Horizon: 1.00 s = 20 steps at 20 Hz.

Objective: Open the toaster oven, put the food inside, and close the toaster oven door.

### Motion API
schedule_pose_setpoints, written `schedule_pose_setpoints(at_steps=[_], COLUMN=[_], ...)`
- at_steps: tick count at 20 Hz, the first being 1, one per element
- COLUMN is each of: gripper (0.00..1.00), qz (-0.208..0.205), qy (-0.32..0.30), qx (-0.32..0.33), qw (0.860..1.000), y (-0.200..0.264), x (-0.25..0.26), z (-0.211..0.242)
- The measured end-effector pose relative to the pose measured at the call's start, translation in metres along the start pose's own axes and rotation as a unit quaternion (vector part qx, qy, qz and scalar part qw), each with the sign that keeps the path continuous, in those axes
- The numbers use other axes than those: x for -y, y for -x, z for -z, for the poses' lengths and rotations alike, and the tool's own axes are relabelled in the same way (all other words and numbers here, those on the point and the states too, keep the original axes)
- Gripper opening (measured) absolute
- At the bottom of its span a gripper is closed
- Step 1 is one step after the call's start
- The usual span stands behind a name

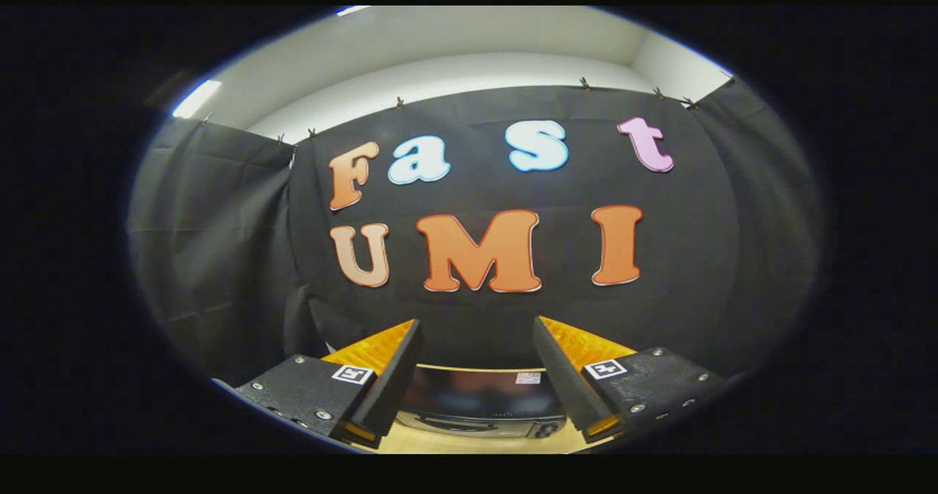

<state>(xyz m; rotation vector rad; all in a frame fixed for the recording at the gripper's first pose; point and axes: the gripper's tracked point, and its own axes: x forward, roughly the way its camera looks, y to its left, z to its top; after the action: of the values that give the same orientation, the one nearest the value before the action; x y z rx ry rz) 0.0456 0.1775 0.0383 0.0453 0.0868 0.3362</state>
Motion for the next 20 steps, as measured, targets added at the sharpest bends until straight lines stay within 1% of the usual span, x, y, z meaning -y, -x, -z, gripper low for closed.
schedule_pose_setpoints(at_steps=[3, 5, 9, 12, 16, 20], gripper=[0.92, 0.93, 0.93, 0.93, 0.93, 0.93], qz=[-0.002, 0.005, 0.009, 0.013, 0.031, 0.029], qy=[0.008, 0.025, 0.039, 0.031, 0.017, 0.001], qx=[0.039, 0.066, 0.091, 0.110, 0.118, 0.117], qw=[0.999, 0.998, 0.995, 0.993, 0.992, 0.993], y=[0.008, 0.012, 0.018, 0.021, 0.015, 0.027], x=[-0.001, 0.003, 0.000, 0.000, 0.005, 0.013], z=[-0.023, -0.034, -0.043, -0.050, -0.051, -0.045])
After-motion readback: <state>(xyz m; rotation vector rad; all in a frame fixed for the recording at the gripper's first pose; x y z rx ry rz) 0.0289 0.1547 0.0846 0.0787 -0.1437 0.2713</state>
